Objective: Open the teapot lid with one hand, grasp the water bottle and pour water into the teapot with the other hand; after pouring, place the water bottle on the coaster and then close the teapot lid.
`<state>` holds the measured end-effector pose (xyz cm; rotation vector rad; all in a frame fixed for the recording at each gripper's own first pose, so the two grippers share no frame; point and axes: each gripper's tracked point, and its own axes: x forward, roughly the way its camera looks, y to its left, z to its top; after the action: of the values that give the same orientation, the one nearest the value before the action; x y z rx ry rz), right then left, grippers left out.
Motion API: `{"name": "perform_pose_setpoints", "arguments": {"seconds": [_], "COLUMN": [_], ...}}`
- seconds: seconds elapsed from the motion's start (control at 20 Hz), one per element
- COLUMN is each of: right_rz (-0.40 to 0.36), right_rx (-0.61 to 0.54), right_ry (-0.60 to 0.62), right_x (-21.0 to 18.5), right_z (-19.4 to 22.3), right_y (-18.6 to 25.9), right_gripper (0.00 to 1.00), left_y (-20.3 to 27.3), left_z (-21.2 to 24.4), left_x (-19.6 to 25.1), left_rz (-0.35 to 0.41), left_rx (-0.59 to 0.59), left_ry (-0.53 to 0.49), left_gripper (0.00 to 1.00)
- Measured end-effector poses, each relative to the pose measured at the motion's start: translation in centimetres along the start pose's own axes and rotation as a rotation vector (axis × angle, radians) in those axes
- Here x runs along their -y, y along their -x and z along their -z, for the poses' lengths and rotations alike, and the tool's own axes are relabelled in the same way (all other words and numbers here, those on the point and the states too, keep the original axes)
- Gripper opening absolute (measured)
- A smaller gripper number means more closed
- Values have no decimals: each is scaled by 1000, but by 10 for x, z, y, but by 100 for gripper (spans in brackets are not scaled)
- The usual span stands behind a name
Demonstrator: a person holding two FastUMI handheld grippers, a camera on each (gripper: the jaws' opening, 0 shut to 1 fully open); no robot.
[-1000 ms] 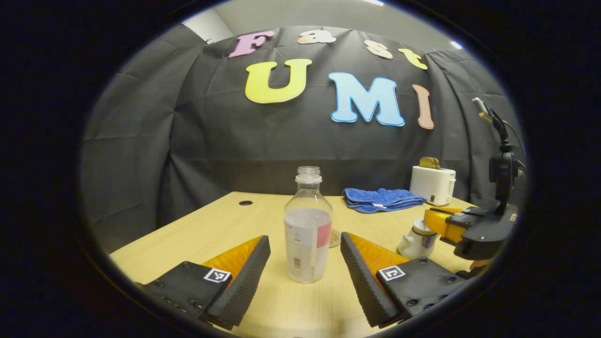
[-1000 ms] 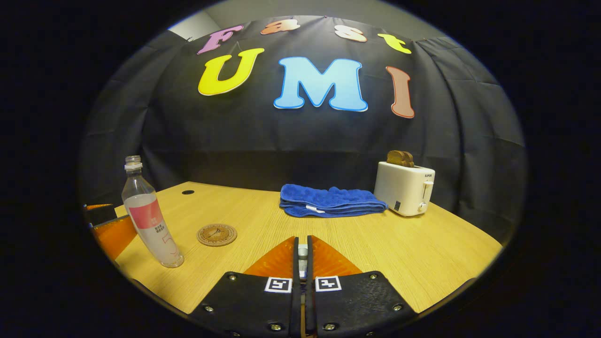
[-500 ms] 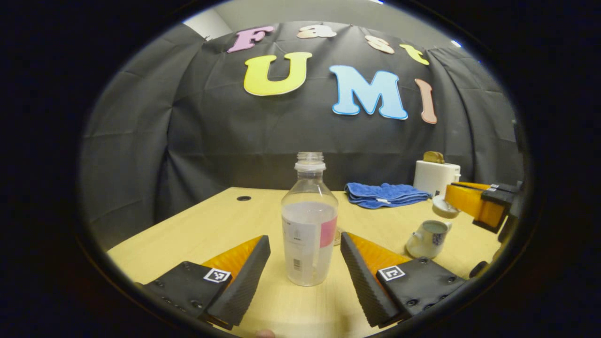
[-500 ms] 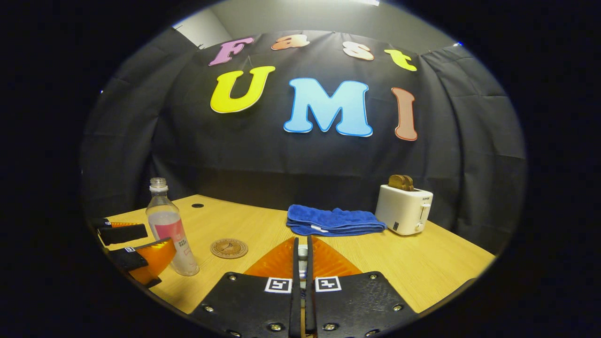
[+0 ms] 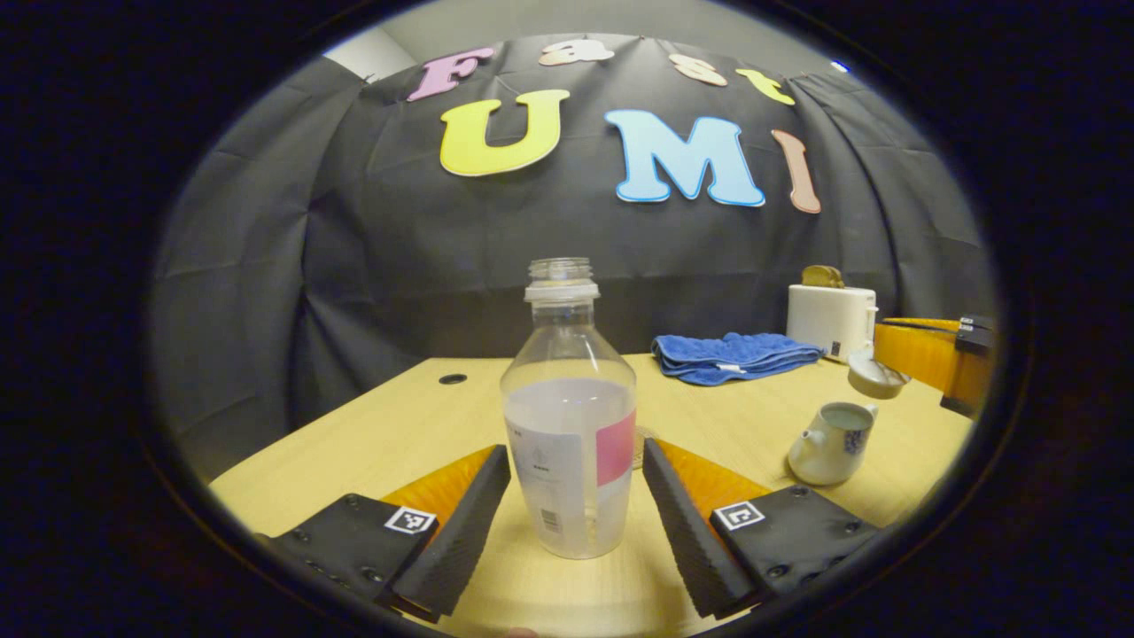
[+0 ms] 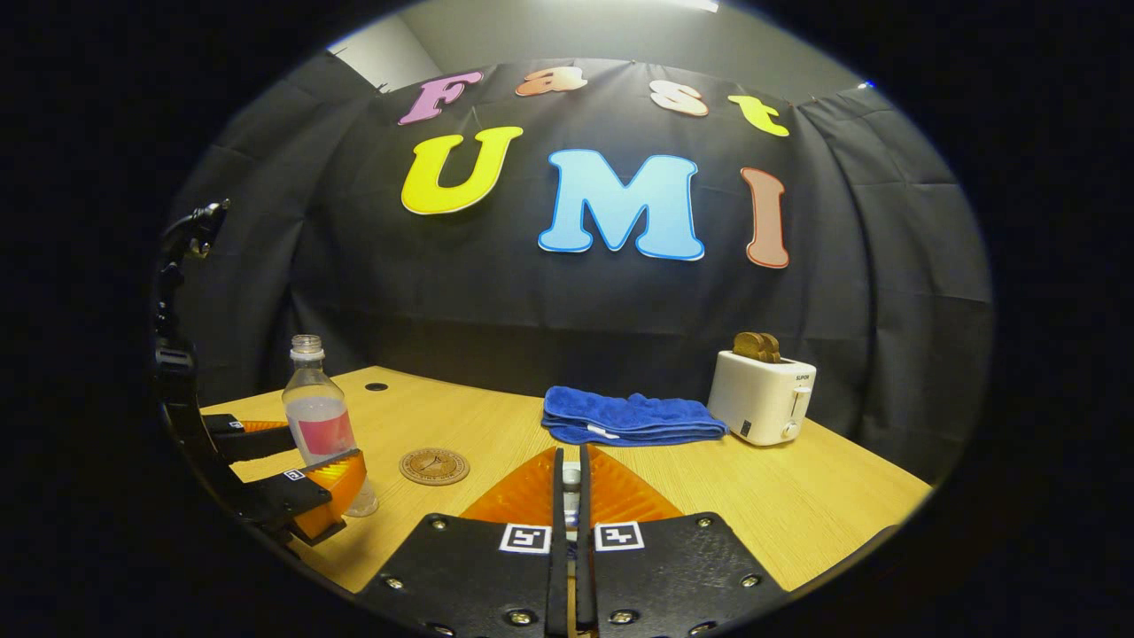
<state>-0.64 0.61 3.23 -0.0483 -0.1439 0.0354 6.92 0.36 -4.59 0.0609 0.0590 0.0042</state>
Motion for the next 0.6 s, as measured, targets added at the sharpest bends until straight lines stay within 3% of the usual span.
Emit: {"name": "perform_pose_setpoints", "arguments": {"seconds": [0.15,0.35,0.6], "right_rz": [6,20,37], "right_rx": [-2,1,-8], "right_ry": [-8,-15,-29], "right_x": [4,11,20], "right_z": [1,2,6], "right_y": [3,6,9], "right_gripper": [4,4,4], "left_y": [-5,-6,-9], "left_z": [-1,-4,-6], "left_x": [2,2,3], "left_rz": [-2,3,17], "left_rx": [10,17,21], "left_ry": [-23,-26,-29], "left_gripper": [100,89,83]}}
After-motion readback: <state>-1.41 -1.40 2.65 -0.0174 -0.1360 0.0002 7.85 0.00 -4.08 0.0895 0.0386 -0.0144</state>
